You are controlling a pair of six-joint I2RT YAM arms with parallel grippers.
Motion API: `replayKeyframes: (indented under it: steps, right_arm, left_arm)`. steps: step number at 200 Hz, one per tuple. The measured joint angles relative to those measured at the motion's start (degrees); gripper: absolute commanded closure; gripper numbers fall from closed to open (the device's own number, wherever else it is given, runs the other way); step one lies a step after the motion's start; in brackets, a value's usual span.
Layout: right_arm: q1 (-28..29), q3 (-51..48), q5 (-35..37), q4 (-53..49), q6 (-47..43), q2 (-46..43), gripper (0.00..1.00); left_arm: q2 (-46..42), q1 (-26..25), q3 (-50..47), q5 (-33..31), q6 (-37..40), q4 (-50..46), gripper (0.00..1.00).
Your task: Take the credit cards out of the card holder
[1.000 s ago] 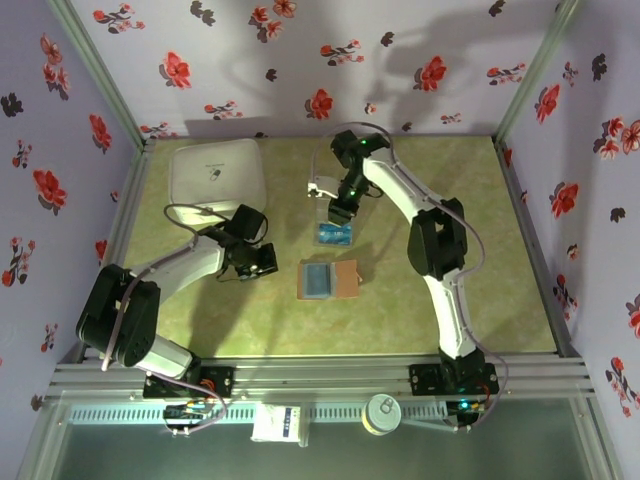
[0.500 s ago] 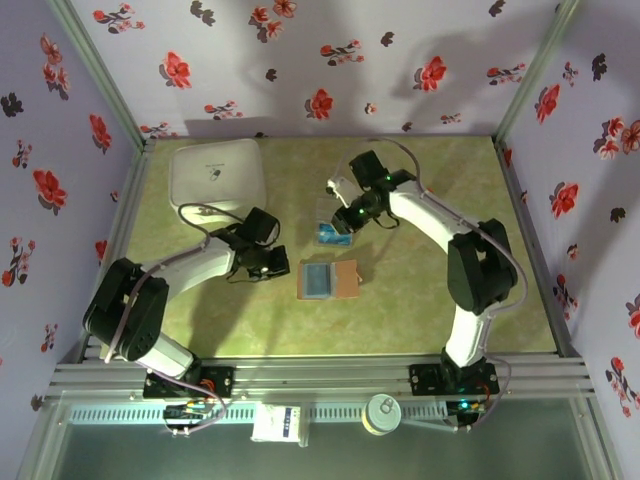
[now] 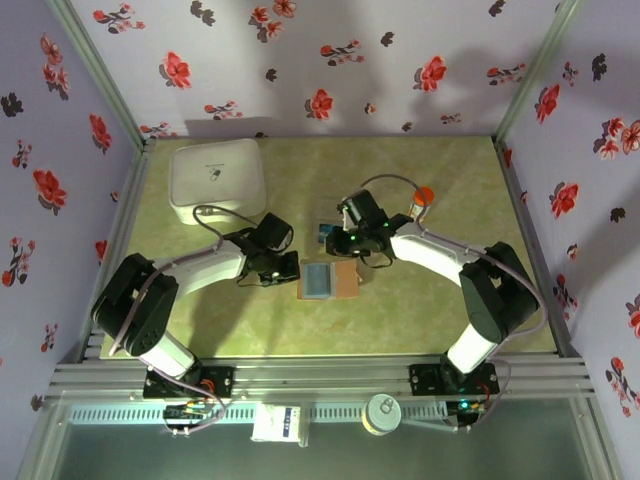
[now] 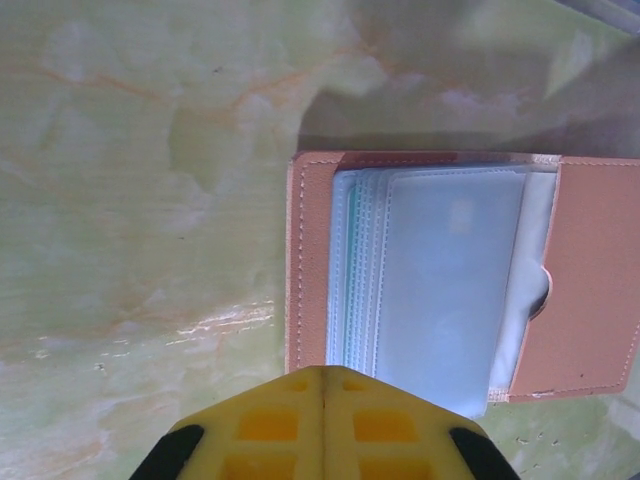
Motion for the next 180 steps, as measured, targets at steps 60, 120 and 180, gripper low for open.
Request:
replayKeyframes:
  steps: [60, 120, 180]
  right_arm:
    - [3.8, 0.02, 1.22, -0.5, 7.41, 0.0, 0.69]
    - [5.2, 0.02, 1.22, -0.57, 8.96, 1.95, 0.64]
    - [6.49, 0.02, 1.03, -1.07, 10.25, 3.98, 0.66]
  left_arm:
    - [2.05, -0.87, 0.63, 0.04, 0.0, 0.59, 0.98]
    - [4.52, -1.01, 0.57, 0.04, 0.02, 0.96, 0.98]
    - [4.96, -1.01, 0.31, 0.0, 0.2, 1.14, 0.98]
